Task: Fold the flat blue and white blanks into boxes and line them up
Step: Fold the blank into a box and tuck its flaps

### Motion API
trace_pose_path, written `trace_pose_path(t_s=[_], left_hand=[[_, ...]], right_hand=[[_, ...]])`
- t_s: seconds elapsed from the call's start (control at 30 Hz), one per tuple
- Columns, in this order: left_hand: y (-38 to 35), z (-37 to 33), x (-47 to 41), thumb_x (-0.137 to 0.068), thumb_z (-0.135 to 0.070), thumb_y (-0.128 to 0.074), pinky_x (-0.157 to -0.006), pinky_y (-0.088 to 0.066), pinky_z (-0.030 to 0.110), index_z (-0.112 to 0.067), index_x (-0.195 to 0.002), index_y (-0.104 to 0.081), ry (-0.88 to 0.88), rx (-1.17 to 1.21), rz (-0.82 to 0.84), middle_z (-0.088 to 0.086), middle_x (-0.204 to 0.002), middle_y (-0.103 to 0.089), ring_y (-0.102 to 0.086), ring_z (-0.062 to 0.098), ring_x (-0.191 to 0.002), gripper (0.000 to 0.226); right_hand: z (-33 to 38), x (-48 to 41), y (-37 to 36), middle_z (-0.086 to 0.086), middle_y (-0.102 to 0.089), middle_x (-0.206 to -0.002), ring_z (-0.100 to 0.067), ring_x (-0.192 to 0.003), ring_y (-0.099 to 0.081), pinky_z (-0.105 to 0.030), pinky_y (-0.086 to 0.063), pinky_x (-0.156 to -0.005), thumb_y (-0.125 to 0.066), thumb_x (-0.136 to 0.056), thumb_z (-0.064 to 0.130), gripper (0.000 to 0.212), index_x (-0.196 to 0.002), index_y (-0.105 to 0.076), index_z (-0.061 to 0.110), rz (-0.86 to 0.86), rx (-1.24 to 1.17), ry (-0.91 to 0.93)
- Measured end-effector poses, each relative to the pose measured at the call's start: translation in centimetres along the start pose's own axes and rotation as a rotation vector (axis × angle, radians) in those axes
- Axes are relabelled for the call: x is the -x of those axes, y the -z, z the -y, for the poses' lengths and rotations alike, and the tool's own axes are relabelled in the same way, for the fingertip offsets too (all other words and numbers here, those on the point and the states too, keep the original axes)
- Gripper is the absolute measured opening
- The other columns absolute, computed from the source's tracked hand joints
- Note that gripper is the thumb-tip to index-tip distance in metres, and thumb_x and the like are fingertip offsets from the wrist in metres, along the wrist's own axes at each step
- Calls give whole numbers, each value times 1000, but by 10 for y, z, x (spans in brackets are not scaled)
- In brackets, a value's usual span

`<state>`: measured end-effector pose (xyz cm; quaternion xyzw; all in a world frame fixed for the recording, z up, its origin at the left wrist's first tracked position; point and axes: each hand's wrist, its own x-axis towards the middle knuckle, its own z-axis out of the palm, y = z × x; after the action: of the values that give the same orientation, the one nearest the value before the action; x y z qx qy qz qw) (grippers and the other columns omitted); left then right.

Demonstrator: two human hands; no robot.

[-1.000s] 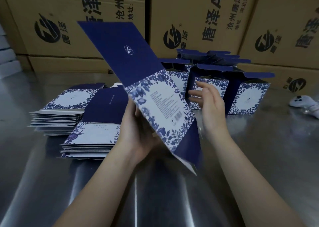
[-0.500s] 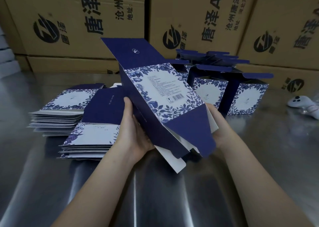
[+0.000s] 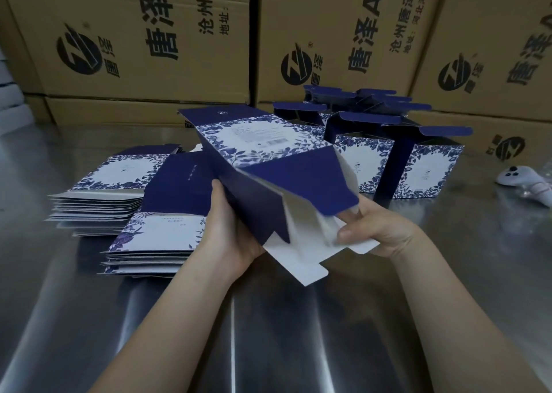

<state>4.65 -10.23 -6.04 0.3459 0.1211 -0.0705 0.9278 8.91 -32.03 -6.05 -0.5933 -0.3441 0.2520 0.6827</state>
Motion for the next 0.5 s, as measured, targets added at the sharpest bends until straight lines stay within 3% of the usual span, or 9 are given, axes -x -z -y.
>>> trace_pose_path(t_s=[0.07, 0.13, 0.2, 0.27, 0.33, 0.4, 0.47, 0.5], left_hand=[[0, 1, -2, -96, -71, -30, -100, -47, 56, -22, -125, -63, 1, 30, 9, 8, -118, -73, -66, 32, -115, 66], [-1, 2, -2, -98, -66, -31, -95, -50, 55, -21, -120, -63, -17, 68, 15, 7, -114, -74, -68, 32, -111, 59], [-3, 2, -1, -102, -56, -37, -88, -55, 51, -21, -117, -62, -55, 84, 23, 6, -109, -75, -72, 28, -103, 46], [-4, 4, -1, -103, -42, -44, -81, -57, 46, -19, -114, -62, -86, 91, 29, 5, -106, -76, -74, 25, -97, 31], [-5, 6, 1, -101, -26, -51, -85, -58, 46, -16, -116, -62, -124, 70, 42, 7, -109, -75, -73, 25, -99, 22], [-8, 9, 4, -96, -15, -53, -91, -56, 47, -16, -137, -50, -210, 14, 78, 7, -121, -71, -71, 24, -105, 41], [-9, 11, 6, -90, -10, -56, -99, -52, 47, -32, -154, -25, -354, -109, 128, -1, -129, -67, -68, 19, -112, 75], [-9, 12, 7, -83, -12, -61, -104, -48, 47, -37, -155, -21, -414, -202, 156, -5, -135, -63, -65, 17, -118, 85]], right_hand=[[-1, -3, -1, 3, -65, -123, -19, -114, -61, -31, -52, -87, -66, -70, -3, 66, -129, -56, 25, -74, -3, 14], [-1, -9, -2, -3, -68, -113, -25, -100, -64, -35, -54, -83, -74, -72, 14, 43, -113, -68, 25, -260, -39, 22], [0, -14, 0, -9, -66, -116, -28, -100, -64, -40, -50, -89, -76, -71, 35, 45, -113, -66, 20, -395, -139, 2], [1, -16, 0, -12, -63, -126, -33, -113, -61, -45, -45, -99, -67, -77, 48, 53, -121, -63, 18, -469, -182, -8], [3, -18, -2, -11, -64, -127, -32, -117, -60, -47, -43, -101, -59, -79, 55, 52, -118, -65, 22, -559, -212, -6], [4, -21, -2, -9, -67, -121, -28, -109, -65, -42, -50, -93, -58, -79, 55, 48, -114, -67, 23, -661, -244, 30], [4, -24, -2, -5, -69, -107, -21, -91, -69, -31, -56, -73, -57, -87, 49, 39, -114, -66, 22, -736, -271, 67], [5, -24, -2, -3, -70, -101, -18, -86, -69, -29, -55, -68, -54, -92, 48, 35, -114, -66, 23, -762, -272, 86]])
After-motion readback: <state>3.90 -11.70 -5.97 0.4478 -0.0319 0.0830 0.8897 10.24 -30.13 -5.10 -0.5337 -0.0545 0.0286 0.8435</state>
